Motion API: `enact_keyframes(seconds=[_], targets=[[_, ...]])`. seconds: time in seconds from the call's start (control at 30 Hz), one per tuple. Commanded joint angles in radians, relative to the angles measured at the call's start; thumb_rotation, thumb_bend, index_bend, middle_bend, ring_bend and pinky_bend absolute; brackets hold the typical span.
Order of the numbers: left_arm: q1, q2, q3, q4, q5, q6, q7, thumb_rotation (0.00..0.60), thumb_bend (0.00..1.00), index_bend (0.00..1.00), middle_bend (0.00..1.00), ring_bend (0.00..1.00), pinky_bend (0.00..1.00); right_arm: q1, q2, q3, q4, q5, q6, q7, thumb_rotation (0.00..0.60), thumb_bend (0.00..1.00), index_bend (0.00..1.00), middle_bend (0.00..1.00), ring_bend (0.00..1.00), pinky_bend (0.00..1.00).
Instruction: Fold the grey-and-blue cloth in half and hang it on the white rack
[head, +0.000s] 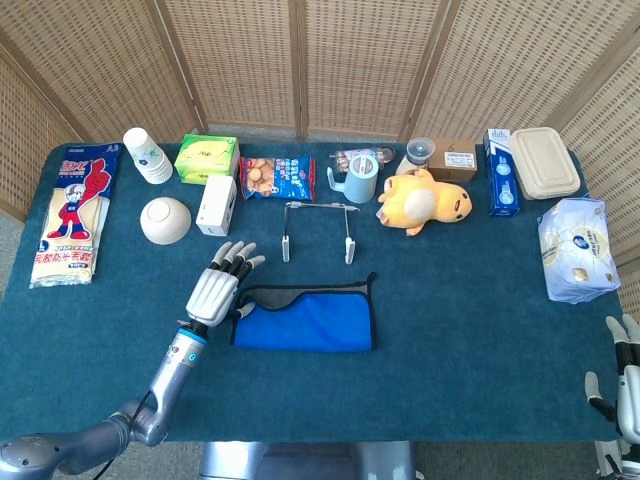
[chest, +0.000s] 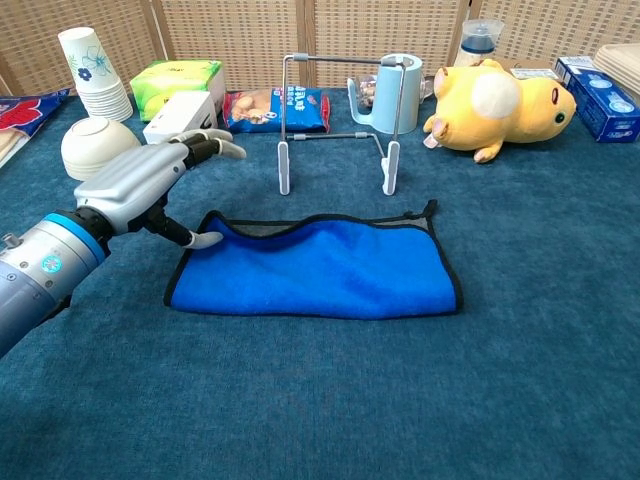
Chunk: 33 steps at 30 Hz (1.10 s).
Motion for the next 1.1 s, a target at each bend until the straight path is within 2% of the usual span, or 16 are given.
enact_keyframes(seconds=[0.03,0.27,0.43,0.73,1.1], targets=[[0.0,-0.004,-0.004,0.003,-0.002,0.007,0.001,0.6,0.32,0.11,0.05,0.0,0.0,-0.002,0.001,0.0,-0.002,-0.001,0.003,0.0,0.6,0.41,0.0,0.0,0.0,0.0],[0.002,-0.015,-0.005,0.023,-0.003,0.019,0.018,0.6,0.41,0.1,0.05,0.0,0.0,-0.001,0.002,-0.001,-0.01,-0.003,0.004,-0.009,0.6,0.41,0.0,0.0,0.0,0.0],[0.001,-0.012,-0.006,0.013,0.004,0.035,0.017,0.6,0.41,0.1,0.05,0.0,0.0,-0.001,0.001,-0.001,-0.014,-0.004,0.005,-0.013,0.6,0.41,0.0,0.0,0.0,0.0],[0.013,0.022,0.021,-0.067,0.02,0.039,0.06,0.6,0.41,0.09,0.05,0.0,0.0,-0.005,0.004,-0.004,-0.014,-0.008,0.009,-0.007,0.6,0.41,0.0,0.0,0.0,0.0],[0.019,0.015,0.019,-0.059,0.002,0.024,0.114,0.6,0.41,0.08,0.05,0.0,0.0,-0.011,0.008,-0.006,-0.016,-0.01,0.012,0.008,0.6,0.41,0.0,0.0,0.0,0.0]])
